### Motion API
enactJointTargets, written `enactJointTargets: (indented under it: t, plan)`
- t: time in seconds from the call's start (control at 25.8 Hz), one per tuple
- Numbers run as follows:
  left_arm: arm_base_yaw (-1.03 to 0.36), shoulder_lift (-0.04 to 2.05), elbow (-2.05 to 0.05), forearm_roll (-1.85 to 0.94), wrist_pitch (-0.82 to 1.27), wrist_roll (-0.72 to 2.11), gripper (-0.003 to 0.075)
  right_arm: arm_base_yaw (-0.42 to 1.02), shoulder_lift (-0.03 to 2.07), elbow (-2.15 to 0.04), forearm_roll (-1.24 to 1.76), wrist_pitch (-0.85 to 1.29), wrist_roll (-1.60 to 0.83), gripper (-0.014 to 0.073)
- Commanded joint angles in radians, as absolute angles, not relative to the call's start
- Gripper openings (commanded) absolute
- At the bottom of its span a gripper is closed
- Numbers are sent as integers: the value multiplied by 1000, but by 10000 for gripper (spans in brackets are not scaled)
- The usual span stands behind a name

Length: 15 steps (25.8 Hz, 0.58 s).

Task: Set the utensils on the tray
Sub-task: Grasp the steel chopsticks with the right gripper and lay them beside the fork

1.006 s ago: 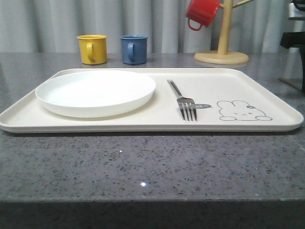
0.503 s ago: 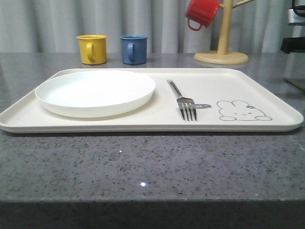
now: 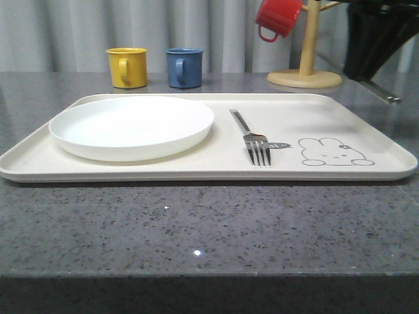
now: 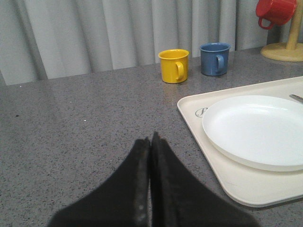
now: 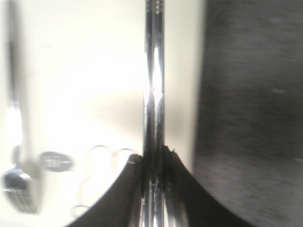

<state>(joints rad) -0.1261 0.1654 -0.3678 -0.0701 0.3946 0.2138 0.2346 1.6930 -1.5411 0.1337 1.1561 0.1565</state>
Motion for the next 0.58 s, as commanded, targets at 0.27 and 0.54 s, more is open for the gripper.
enactJointTargets:
  t: [0.27, 0.54]
  plan:
    - [-124, 175, -396, -80, 313, 206, -18, 365, 1771, -1630, 142, 1145, 323, 8]
    - [-124, 175, -396, -80, 313, 206, -18, 367, 1817, -1630, 141, 1177, 354, 8]
